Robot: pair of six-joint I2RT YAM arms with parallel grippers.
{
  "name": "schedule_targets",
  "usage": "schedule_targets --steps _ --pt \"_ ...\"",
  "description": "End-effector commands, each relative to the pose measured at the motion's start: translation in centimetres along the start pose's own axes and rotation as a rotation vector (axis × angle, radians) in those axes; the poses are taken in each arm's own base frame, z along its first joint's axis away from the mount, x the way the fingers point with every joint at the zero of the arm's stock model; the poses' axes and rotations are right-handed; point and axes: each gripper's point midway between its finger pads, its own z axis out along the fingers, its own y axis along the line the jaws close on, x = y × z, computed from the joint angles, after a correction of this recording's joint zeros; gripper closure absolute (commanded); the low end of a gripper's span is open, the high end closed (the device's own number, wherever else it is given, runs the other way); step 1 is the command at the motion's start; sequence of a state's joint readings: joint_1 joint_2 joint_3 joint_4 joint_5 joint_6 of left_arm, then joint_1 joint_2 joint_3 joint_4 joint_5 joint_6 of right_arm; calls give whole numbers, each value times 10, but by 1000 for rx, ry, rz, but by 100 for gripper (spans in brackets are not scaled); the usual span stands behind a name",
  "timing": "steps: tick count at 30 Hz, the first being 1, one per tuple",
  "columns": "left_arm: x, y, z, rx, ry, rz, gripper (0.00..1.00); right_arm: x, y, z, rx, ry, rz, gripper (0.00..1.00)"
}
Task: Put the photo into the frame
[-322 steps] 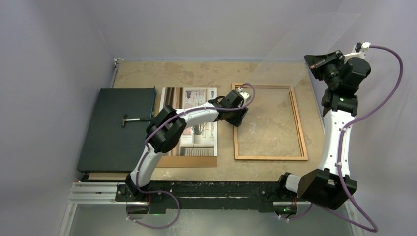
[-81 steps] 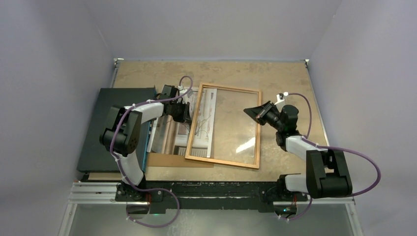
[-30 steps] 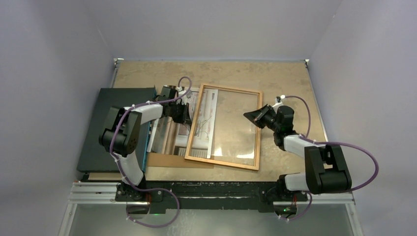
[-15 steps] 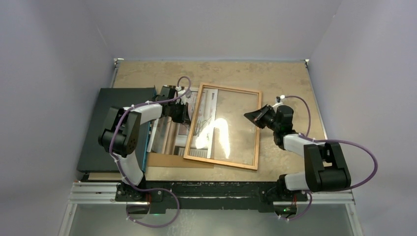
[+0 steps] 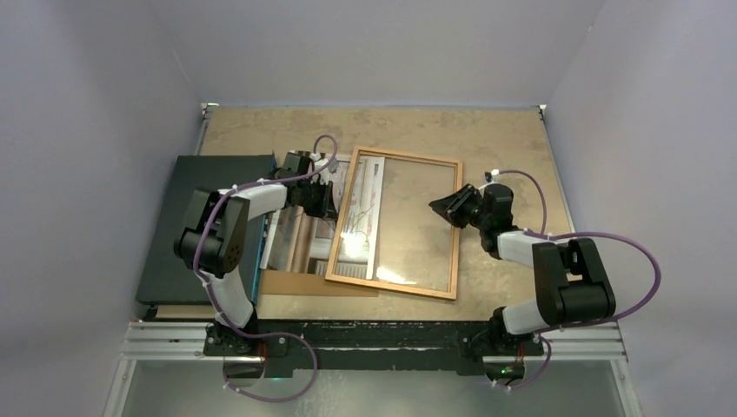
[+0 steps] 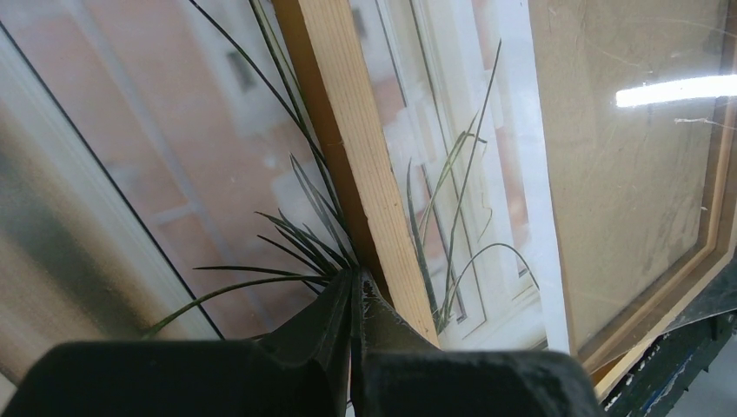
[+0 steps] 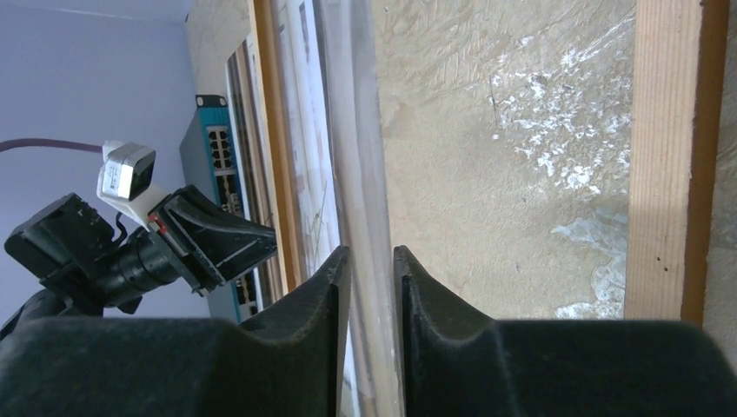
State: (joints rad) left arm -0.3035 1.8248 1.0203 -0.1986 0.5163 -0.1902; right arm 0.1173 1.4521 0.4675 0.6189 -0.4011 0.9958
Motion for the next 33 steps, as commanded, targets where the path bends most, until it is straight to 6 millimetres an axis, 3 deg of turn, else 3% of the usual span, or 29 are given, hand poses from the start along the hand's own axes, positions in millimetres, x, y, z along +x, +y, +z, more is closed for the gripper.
schedule_targets --steps 1,5,10,20,33 --pt "14 -9 2 29 40 -10 100 -6 12 5 -21 -19 -21 67" --pt "14 -8 2 28 37 -9 100 -10 7 8 52 -16 -57 33" --pt "14 -8 2 28 38 -10 100 -18 -4 5 189 -11 -124 17" --pt "13 -8 3 28 39 -11 100 -10 -28 7 405 58 -276 4" --pt "13 -8 3 28 43 -13 100 -27 -18 -4 567 44 -486 1"
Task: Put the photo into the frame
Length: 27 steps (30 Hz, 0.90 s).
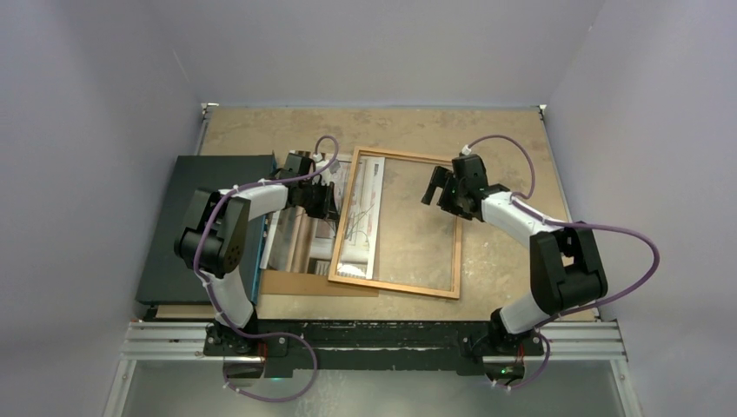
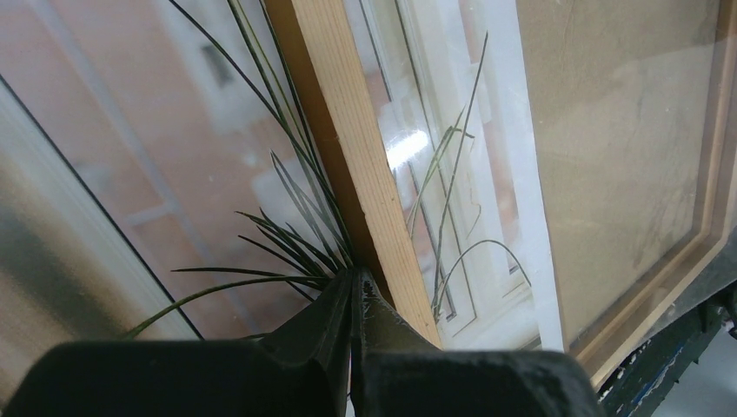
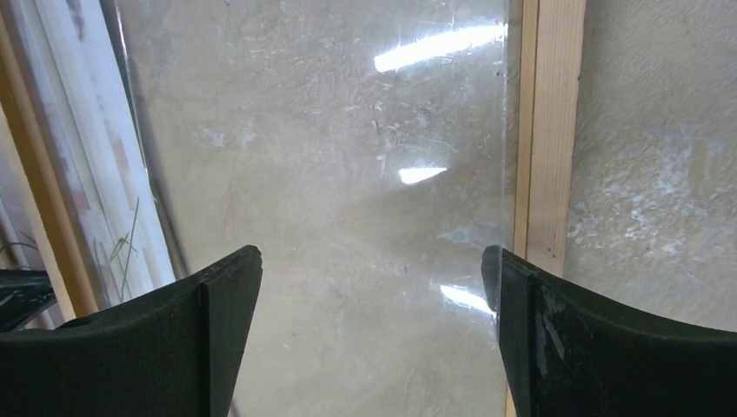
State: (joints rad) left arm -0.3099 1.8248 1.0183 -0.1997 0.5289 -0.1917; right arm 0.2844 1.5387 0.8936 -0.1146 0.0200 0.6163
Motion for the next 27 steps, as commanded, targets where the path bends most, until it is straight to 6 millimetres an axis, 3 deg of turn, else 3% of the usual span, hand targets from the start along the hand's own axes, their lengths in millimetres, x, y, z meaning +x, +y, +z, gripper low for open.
schedule_targets --steps 1,7,16,18,22,27 --pt "11 -4 2 15 35 -15 100 -14 -9 -12 95 -38 -93 1" --pt "9 -6 2 22 34 -17 100 -16 -16 -13 155 -37 -126 1" --pt "8 -6 1 22 34 -17 100 -28 -9 -18 150 -63 -133 1" --pt "8 -6 1 21 35 -17 100 -22 -10 -19 154 -40 -114 1" --pt "7 -7 -1 29 34 -13 100 -22 -21 -21 182 -52 -107 1" --pt "3 -9 -3 28 19 27 100 -15 -32 -9 190 -35 -92 1"
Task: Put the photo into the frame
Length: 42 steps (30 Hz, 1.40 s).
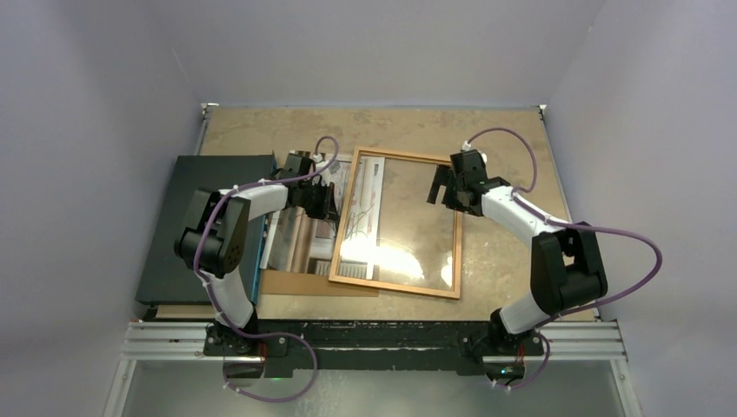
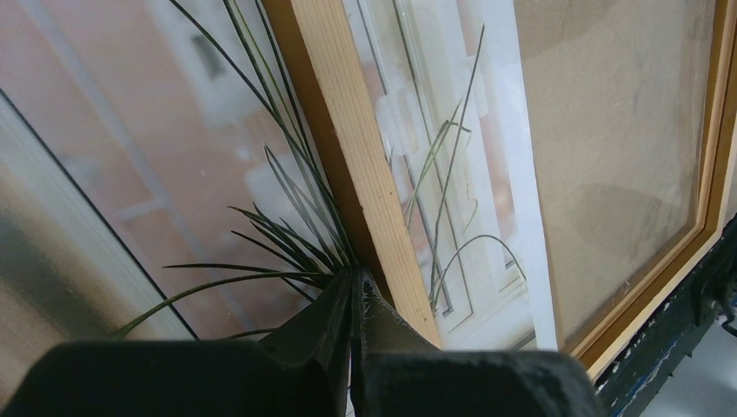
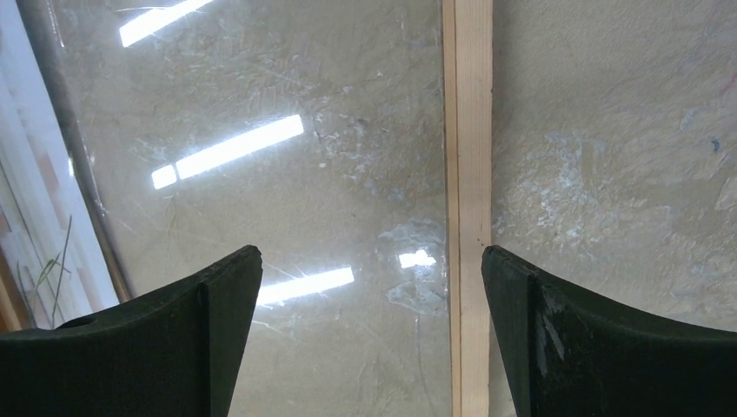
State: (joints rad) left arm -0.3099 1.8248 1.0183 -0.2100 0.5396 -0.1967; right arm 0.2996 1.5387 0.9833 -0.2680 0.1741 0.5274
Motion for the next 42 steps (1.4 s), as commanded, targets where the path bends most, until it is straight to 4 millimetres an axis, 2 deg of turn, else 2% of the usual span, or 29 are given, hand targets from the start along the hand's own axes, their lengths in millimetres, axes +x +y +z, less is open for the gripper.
schedule_targets --steps 1,9,14,22,25,32,36,42 --pt "0 -6 -3 16 5 49 100 5 -13 10 35 -1 16 2" --pt "1 -4 2 6 9 71 100 5 -18 32 -1 19 60 6" --pt "-3 -13 10 12 8 101 100 -5 -19 36 -94 24 125 8" --pt "-11 -36 29 27 17 163 100 -23 -18 35 -184 16 178 11" --pt "-15 -43 37 28 21 186 100 -31 -24 34 -181 8 199 11" --pt "-34 -65 57 45 11 228 100 -46 -52 36 -154 -11 271 11" --pt "-43 -84 65 65 3 262 100 -54 -53 37 -165 -16 269 12" --pt "-44 -109 84 97 19 295 100 -72 -59 36 -174 -31 294 12"
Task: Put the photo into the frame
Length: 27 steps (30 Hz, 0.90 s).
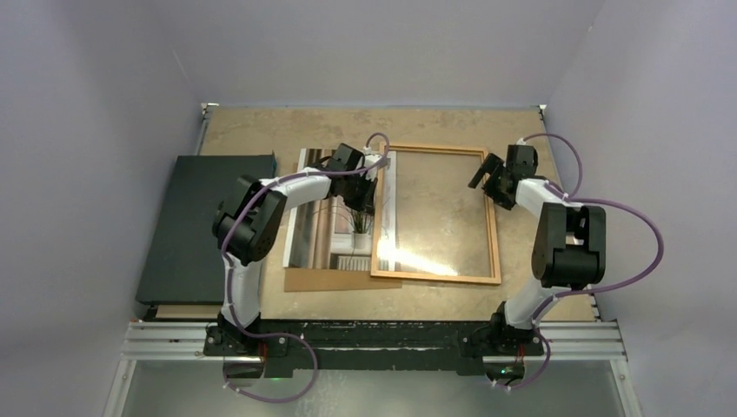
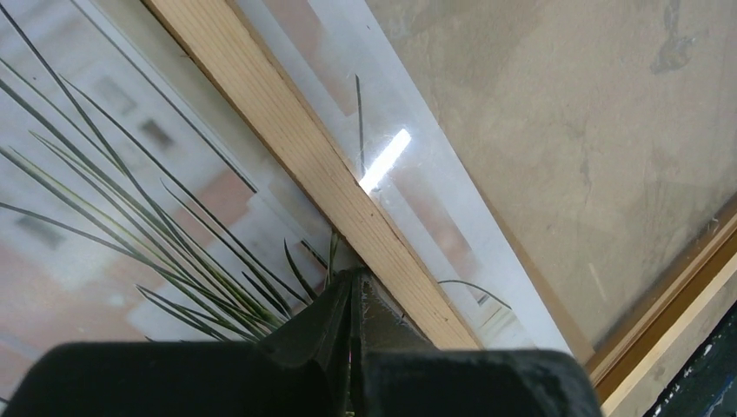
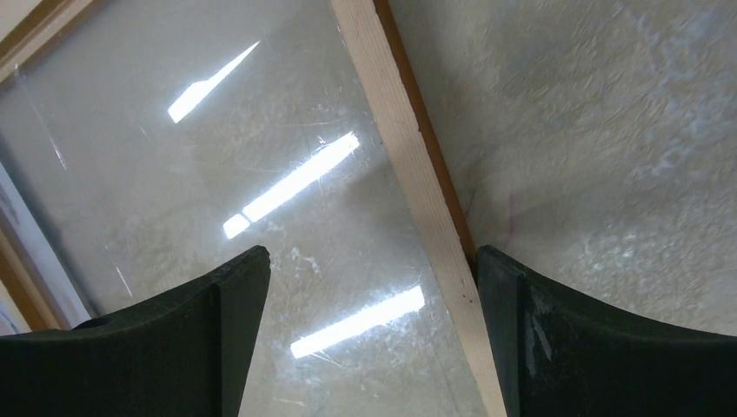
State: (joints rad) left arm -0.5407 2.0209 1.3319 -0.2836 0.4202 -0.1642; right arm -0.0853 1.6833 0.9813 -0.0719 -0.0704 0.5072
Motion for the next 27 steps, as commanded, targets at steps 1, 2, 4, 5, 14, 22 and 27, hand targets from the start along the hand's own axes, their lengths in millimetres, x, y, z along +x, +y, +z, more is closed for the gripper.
schedule_targets --steps 1,2,4,5,14,22,27 --pt "-21 -42 25 94 -37 76 100 -14 36 -11 -137 14 12 12" --pt "-23 -46 28 100 -36 80 100 -16 35 -11 -134 11 15 12" --pt "-26 -54 31 110 -39 89 100 -19 32 -12 -115 4 20 12" --pt "-28 -56 32 110 -43 93 100 -21 28 -13 -92 -2 21 12" --pt "-60 2 -41 43 -132 -13 100 -53 30 -52 15 -203 -38 8" --pt "-37 53 -93 -60 -117 -2 100 -24 35 -44 95 -153 -89 3" --pt "-6 77 -89 -99 -88 -48 100 6 134 -60 -49 -191 -255 8"
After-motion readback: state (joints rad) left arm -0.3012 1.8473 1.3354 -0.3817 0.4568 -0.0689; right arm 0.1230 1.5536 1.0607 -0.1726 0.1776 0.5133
